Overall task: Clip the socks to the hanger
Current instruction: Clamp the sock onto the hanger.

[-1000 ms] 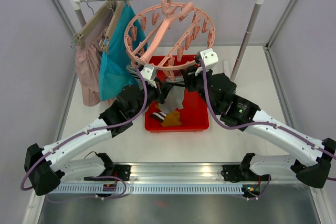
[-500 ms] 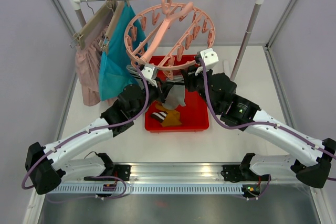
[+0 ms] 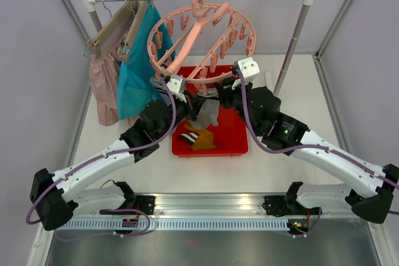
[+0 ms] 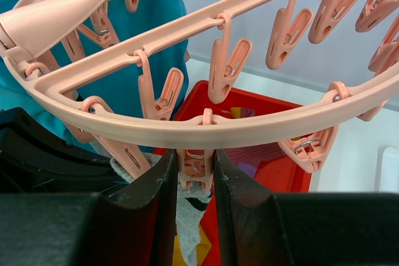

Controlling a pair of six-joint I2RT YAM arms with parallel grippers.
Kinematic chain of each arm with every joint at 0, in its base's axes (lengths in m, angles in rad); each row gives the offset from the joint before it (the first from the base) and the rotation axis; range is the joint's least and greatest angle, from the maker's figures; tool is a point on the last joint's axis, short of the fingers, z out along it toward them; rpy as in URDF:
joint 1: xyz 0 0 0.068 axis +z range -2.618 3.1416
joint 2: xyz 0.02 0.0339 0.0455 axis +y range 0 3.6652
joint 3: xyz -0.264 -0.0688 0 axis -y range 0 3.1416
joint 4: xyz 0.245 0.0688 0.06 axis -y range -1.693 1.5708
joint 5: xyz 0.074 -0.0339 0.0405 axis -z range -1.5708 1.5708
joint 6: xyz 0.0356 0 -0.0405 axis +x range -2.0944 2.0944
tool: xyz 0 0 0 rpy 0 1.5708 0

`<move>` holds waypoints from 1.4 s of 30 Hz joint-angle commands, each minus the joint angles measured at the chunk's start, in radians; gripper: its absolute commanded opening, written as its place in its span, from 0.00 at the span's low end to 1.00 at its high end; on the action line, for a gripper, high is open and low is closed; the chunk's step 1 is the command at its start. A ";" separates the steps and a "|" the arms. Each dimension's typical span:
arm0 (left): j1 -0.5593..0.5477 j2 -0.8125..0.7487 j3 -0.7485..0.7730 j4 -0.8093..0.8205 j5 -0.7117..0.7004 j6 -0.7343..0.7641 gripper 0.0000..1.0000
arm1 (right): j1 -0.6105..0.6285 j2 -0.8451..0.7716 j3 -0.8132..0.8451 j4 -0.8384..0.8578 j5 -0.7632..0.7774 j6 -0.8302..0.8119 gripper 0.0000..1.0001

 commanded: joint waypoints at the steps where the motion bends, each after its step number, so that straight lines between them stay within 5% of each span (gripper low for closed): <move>1: -0.004 -0.013 0.016 0.080 -0.012 -0.035 0.02 | 0.005 -0.009 0.027 0.012 0.012 0.007 0.00; 42: -0.004 -0.007 0.028 0.091 -0.051 -0.109 0.02 | 0.005 0.019 0.014 0.024 0.015 -0.021 0.00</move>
